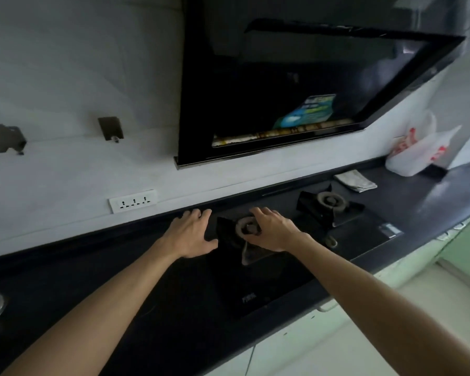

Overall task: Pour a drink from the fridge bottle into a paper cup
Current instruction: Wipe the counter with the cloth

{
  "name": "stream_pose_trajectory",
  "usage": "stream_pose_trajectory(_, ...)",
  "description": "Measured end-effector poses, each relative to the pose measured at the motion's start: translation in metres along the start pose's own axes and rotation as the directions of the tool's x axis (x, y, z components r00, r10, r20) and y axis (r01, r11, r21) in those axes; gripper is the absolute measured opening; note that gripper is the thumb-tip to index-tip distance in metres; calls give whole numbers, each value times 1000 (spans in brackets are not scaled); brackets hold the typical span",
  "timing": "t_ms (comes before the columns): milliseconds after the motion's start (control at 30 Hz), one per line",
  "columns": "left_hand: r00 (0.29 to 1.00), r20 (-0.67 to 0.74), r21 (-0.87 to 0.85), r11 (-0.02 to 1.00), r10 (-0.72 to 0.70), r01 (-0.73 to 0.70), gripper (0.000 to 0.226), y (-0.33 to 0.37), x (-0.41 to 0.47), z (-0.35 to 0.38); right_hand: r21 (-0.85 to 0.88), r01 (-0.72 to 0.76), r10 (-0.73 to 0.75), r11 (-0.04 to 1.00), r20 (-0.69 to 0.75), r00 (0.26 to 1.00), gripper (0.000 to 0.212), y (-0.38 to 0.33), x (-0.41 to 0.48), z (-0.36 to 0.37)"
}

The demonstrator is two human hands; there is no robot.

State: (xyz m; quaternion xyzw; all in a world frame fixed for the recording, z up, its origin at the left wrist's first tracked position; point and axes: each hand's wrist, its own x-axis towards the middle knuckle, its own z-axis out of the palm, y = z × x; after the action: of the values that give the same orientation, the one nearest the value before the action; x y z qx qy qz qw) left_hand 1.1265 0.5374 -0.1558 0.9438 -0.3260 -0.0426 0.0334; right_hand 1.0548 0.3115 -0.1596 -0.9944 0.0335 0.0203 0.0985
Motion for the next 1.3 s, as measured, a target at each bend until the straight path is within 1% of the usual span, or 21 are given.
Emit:
stream_pose_trajectory(100, 998, -34, 9, 999, 45, -45, 87, 50, 13, 3, -2, -49, 49, 999, 0, 999, 73, 45, -29, -15)
stream_pose_trajectory(233, 992, -64, 33, 993, 112, -110, 84, 127, 32, 5, -30, -128, 127, 991, -30, 991, 81, 107, -70, -34)
stream_pose_trajectory(300, 988, -74, 33, 991, 133, -131, 84, 164, 39, 8, -41, -157, 155, 987, -42, 987, 81, 134, -90, -44)
stream_pose_trajectory(500, 978, -47, 56, 978, 203, -200, 83, 261, 56, 24, -62, -265, 260, 962, -83, 962, 79, 210, -156, -64)
stream_pose_trajectory(667, 952, -28, 43, 951, 306, -305, 83, 332, 76, 25, -48, -388, 382, 920, -107, 918, 75, 265, -213, -76)
stream_pose_trajectory(767, 925, -14, 48, 925, 379, -378, 81, 376, 88, 27, -3, -446, 443, 895, -115, 889, 73, 296, -245, -80)
stream_pose_trajectory(867, 896, 7, 61, 894, 445, -445, 82, 418, 99, 37, -6, -507, 503, 862, -119, 856, 75, 323, -273, -81)
stream_pose_trajectory(1000, 851, 43, 64, 848, 524, -526, 82, 473, 117, 52, -2, -608, 605, 794, -101, 790, 77, 360, -304, -77)
stream_pose_trajectory(1133, 793, 70, 38, 793, 605, -608, 83, 527, 144, 59, -6, -686, 682, 728, -96, 725, 76, 401, -329, -78)
stream_pose_trajectory(1300, 705, 94, 32, 706, 703, -708, 79, 589, 183, 63, -10, -769, 766, 639, -91, 637, 79, 455, -353, -84)
